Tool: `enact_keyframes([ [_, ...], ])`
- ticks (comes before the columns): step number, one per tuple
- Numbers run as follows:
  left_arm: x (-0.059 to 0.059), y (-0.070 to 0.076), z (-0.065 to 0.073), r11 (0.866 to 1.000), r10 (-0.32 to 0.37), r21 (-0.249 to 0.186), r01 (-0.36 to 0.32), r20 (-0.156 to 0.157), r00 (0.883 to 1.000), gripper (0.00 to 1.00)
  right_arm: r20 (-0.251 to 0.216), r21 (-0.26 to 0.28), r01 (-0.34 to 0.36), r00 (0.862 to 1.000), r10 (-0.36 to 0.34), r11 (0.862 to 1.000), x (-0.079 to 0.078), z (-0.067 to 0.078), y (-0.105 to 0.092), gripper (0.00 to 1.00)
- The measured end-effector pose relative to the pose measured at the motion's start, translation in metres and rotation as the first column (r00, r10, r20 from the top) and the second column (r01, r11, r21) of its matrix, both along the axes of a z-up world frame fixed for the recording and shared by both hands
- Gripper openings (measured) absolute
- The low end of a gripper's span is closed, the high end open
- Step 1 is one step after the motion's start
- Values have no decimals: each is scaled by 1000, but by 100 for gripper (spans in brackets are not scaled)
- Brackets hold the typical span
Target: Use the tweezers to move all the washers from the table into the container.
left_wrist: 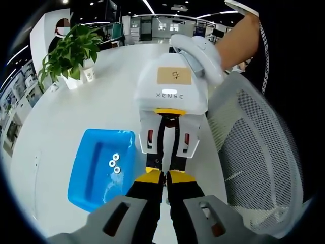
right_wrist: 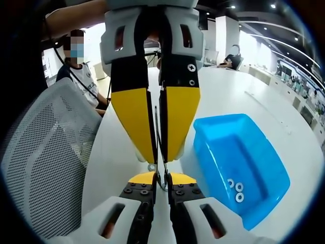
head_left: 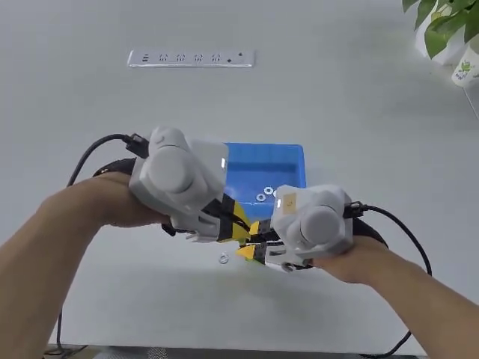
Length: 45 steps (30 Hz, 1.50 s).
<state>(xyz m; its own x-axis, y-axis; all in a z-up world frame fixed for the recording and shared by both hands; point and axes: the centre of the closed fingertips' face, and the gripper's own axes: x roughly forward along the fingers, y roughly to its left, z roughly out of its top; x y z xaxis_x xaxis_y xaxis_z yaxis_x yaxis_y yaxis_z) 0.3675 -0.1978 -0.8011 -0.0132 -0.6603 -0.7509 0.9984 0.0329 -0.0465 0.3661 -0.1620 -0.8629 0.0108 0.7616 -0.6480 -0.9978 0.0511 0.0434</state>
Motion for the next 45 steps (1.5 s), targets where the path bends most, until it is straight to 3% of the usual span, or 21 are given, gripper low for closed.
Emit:
enact_keyframes([
  [15, -3, -1, 10, 1000, -8, 10, 8, 9, 1000, 7, 13, -2, -13, 1000, 13, 1000, -3, 9, -2, 10],
  [26, -3, -2, 26, 1000, -6, 8, 6, 20, 1000, 7, 15, 19, -8, 1000, 8, 1000, -4, 27, -1, 10],
  [45, 5, -4, 56, 1000, 5, -7, -5, 53, 999, 7, 43, 18, -24, 999, 23, 1000, 5, 56, -4, 10],
])
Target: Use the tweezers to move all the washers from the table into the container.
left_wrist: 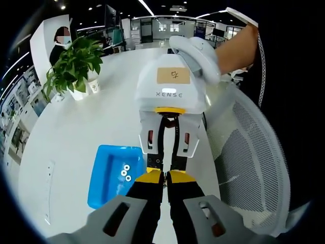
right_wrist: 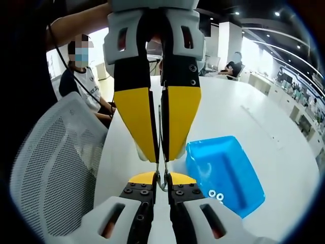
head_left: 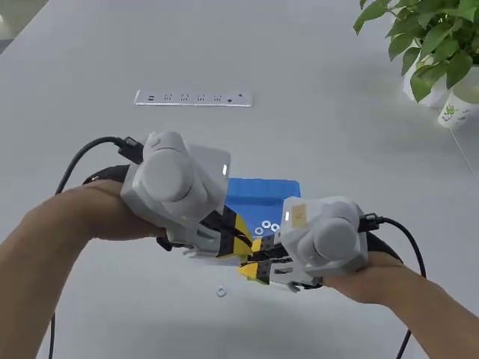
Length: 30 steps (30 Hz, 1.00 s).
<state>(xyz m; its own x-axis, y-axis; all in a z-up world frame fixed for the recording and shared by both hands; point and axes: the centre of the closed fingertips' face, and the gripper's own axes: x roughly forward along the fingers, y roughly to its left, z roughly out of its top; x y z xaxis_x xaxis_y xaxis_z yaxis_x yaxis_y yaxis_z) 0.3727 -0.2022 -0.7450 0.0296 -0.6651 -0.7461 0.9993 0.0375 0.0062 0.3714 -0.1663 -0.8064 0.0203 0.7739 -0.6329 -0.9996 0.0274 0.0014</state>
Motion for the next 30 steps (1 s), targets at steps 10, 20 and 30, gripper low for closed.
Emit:
enact_keyframes([
  [10, 14, -1, 12, 1000, -3, -7, 3, 26, 1000, 7, 10, 3, 7, 1000, -8, 1000, 15, 12, -2, 10],
  [20, 30, -3, 20, 1000, -7, -9, 8, 48, 999, 7, 27, 4, 15, 1000, -15, 1000, 33, 20, -2, 10],
  [30, 48, -2, 21, 1000, -5, -12, 5, 58, 998, 7, 42, 1, 21, 999, -21, 1000, 53, 20, -1, 10],
])
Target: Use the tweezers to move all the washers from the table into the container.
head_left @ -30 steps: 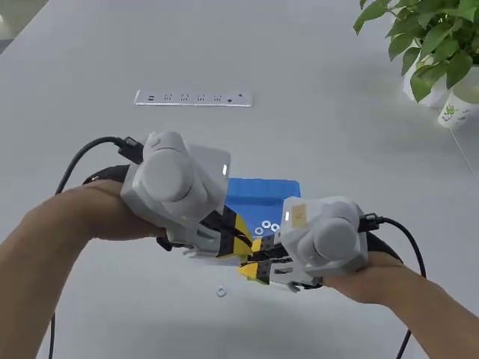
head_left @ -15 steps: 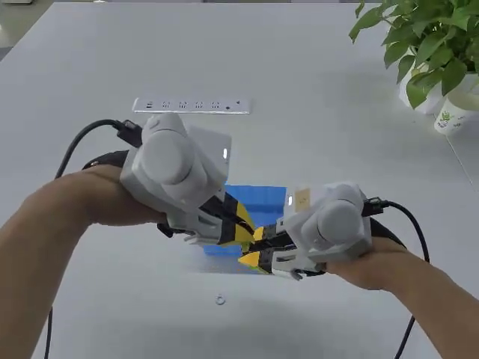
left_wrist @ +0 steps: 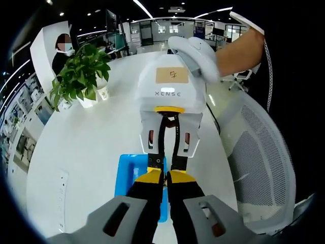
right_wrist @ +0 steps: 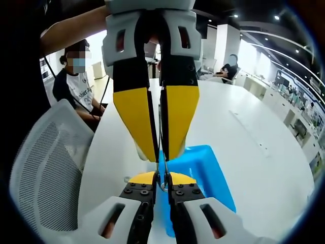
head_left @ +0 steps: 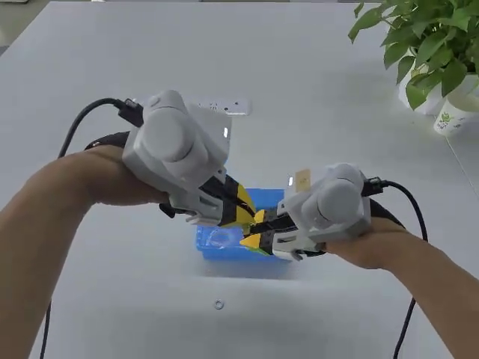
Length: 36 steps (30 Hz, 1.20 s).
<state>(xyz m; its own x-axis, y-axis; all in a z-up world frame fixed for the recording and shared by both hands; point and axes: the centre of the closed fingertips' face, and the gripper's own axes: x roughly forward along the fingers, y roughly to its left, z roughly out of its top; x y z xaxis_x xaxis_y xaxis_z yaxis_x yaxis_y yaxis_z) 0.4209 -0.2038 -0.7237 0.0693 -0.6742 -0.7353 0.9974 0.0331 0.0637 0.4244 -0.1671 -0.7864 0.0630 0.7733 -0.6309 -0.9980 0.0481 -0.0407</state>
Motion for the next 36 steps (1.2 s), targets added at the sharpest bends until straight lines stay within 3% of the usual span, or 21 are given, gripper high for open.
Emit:
enact_keyframes([
  [17, 29, 1, -25, 1000, -2, 15, 1, 7, 1000, 7, 0, -8, 9, 1000, -9, 1000, 30, -25, 1, 10],
  [36, 48, 3, -59, 1000, 11, 20, -11, -30, 999, 7, -23, -44, -6, 1000, 5, 999, 47, -60, 4, 10],
])
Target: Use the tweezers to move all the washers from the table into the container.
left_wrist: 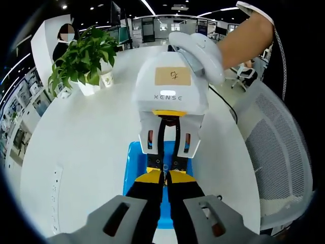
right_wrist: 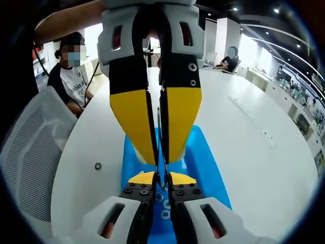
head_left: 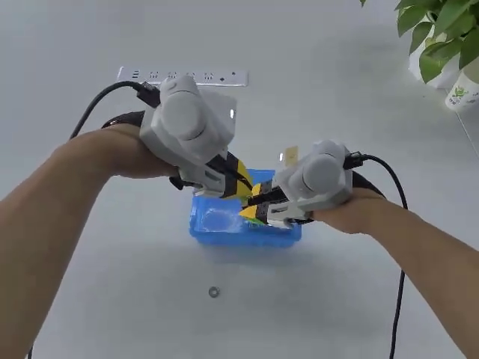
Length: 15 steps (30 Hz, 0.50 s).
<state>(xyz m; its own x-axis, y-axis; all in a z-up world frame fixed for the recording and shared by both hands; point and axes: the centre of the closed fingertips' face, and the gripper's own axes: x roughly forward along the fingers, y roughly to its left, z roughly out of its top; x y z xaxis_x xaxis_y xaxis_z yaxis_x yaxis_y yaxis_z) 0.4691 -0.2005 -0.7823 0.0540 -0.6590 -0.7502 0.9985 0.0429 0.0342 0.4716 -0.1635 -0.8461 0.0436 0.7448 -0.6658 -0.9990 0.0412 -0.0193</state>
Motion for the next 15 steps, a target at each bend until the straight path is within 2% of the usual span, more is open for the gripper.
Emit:
enact_keyframes([
  [15, 4, 1, -13, 1000, 9, -6, -9, -26, 1000, 7, -19, -29, -12, 1000, 12, 1000, 2, -14, 0, 11],
])
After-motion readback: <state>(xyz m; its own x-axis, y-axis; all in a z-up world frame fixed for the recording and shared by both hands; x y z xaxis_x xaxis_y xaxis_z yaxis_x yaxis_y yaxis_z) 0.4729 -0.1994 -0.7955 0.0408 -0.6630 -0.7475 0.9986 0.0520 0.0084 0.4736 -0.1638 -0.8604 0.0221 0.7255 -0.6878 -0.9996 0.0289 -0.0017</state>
